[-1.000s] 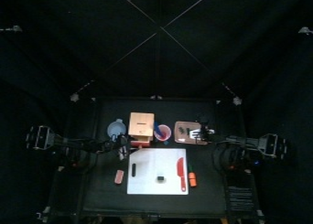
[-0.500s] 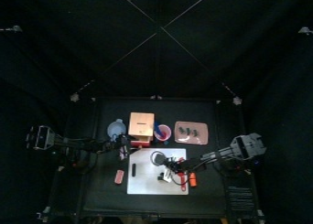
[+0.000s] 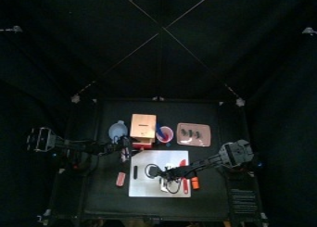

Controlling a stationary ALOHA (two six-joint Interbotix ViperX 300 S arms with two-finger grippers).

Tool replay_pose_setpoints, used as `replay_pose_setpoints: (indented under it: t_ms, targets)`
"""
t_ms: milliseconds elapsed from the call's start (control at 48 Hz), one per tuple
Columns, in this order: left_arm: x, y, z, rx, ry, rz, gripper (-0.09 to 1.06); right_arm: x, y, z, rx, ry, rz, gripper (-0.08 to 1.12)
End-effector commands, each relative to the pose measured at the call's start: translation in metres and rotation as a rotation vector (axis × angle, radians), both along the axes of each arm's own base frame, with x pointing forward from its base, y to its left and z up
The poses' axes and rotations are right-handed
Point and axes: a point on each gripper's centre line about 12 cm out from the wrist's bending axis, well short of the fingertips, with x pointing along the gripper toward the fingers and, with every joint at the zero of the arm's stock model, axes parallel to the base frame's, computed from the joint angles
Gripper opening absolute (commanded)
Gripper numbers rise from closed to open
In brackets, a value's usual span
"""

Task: Place sushi on board then cut the sushi with the knife then place the pieces on the plate
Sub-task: Place the 4 sushi pieces on the plate

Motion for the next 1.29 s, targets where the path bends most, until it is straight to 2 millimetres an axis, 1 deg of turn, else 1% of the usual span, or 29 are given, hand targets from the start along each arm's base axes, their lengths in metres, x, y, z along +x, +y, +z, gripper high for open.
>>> replay_pose_setpoints:
  t_ms: [21, 125, 167, 208, 271, 292, 354, 438, 500, 604, 729, 771, 833, 917, 958, 1021, 1104, 1146, 1208, 1250, 1292]
  targets:
    - [0.002, 0.000, 0.004, 0.004, -0.015, -0.002, 0.89, -0.056, -0.043, 0.031, 0.007, -0.042, -0.248, 0.54]
    - [0.002, 0.000, 0.002, 0.006, -0.010, -0.001, 0.89, -0.127, -0.078, 0.032, -0.041, 0.004, -0.529, 0.54]
    - [0.002, 0.000, 0.002, 0.005, -0.008, -0.003, 0.89, -0.154, -0.089, 0.032, -0.062, 0.021, -0.635, 0.54]
    - [0.002, 0.000, 0.002, 0.005, -0.008, -0.003, 0.89, -0.177, -0.098, 0.032, -0.081, 0.025, -0.727, 0.54]
    - [0.002, 0.000, 0.001, 0.008, -0.005, -0.003, 0.89, -0.202, -0.112, 0.034, -0.100, -0.019, -0.837, 0.54]
    - [0.002, 0.000, 0.001, 0.008, -0.005, -0.004, 0.89, -0.207, -0.117, 0.036, -0.109, -0.041, -0.864, 0.54]
    - [0.002, 0.000, 0.001, 0.009, -0.006, -0.003, 0.89, -0.220, -0.132, 0.035, -0.134, -0.073, -0.924, 0.54]
    - [0.002, 0.001, 0.002, 0.009, -0.008, 0.000, 0.89, -0.232, -0.154, 0.028, -0.157, -0.107, -0.999, 0.54]
    - [0.003, 0.000, 0.003, 0.011, -0.009, -0.004, 0.89, -0.235, -0.168, 0.020, -0.165, -0.159, -1.011, 0.54]
    - [0.003, -0.001, 0.005, 0.011, -0.019, -0.008, 0.89, -0.236, -0.190, 0.007, -0.143, -0.237, -1.044, 0.54]
    - [0.004, -0.001, 0.007, 0.009, -0.024, -0.008, 0.89, -0.227, -0.201, -0.007, -0.126, -0.226, -1.020, 0.56]
    - [0.005, -0.002, 0.008, 0.009, -0.027, -0.013, 0.89, -0.224, -0.203, -0.010, -0.125, -0.215, -1.009, 0.62]
    - [0.005, -0.004, 0.008, 0.011, -0.028, -0.021, 0.89, -0.221, -0.204, -0.014, -0.115, -0.195, -1.013, 0.75]
    - [0.006, -0.003, 0.009, 0.017, -0.029, -0.019, 0.89, -0.215, -0.201, -0.011, -0.112, -0.199, -0.996, 0.91]
    - [0.006, -0.003, 0.009, 0.020, -0.029, -0.021, 0.89, -0.213, -0.199, -0.005, -0.114, -0.218, -0.990, 0.96]
    - [0.006, -0.003, 0.009, 0.029, -0.026, -0.029, 0.89, -0.212, -0.193, 0.009, -0.122, -0.258, -0.980, 0.97]
    - [0.006, -0.003, 0.008, 0.030, -0.025, -0.030, 0.89, -0.215, -0.182, 0.036, -0.137, -0.333, -0.962, 0.97]
    - [0.006, -0.003, 0.008, 0.031, -0.025, -0.031, 0.89, -0.215, -0.172, 0.056, -0.137, -0.419, -0.924, 0.97]
    - [0.008, -0.003, 0.008, 0.031, -0.023, -0.029, 0.89, -0.211, -0.153, 0.077, -0.116, -0.559, -0.816, 0.97]
    - [0.008, -0.002, 0.007, 0.029, -0.020, -0.025, 0.89, -0.199, -0.132, 0.089, -0.083, -0.671, -0.661, 0.97]
    - [0.008, -0.001, 0.006, 0.030, -0.019, -0.023, 0.89, -0.185, -0.109, 0.095, -0.055, -0.766, -0.471, 0.97]
